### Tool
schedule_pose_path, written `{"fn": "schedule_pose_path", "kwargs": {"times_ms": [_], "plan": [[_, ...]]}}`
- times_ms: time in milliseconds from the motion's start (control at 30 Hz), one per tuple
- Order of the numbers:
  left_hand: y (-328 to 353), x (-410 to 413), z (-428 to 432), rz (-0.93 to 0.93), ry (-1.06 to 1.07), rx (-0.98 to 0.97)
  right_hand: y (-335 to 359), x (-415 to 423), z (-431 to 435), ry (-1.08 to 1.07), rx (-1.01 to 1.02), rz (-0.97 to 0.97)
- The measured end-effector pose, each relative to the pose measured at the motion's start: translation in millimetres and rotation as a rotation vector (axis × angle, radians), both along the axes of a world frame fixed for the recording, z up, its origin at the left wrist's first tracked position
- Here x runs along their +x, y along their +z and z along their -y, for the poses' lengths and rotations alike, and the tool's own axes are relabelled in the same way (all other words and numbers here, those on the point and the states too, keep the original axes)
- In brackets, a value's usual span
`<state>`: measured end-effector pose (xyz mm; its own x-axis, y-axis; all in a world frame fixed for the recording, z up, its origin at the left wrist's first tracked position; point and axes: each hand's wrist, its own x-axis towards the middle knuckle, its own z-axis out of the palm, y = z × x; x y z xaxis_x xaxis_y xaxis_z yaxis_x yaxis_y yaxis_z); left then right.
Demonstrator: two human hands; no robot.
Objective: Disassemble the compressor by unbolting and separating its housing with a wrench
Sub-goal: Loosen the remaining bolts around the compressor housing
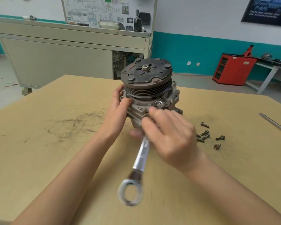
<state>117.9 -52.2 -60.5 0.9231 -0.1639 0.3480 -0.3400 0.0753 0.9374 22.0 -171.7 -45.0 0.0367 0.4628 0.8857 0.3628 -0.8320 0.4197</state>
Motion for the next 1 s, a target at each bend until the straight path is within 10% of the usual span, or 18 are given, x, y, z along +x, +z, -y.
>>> {"fn": "schedule_pose_path", "kwargs": {"times_ms": [200, 400, 600, 1000], "plan": [[2.8, -5.2, -1.8, -0.010, -0.019, 0.032, -9.8, -8.5, 19.5, 0.222, 0.192, -0.187], [3.8, -6.3, -1.8, -0.011, -0.001, 0.051, 19.1, -2.2, 36.8, 0.878, 1.106, -0.828], [3.2, -5.0, -1.3, -0.018, -0.016, 0.038, 41.7, 11.2, 54.4, 1.030, 1.374, -1.043], [2.7, -6.4, -0.2, 0.007, -0.012, 0.031, 8.7, -23.7, 8.6, 0.084, 0.217, -0.163]]}}
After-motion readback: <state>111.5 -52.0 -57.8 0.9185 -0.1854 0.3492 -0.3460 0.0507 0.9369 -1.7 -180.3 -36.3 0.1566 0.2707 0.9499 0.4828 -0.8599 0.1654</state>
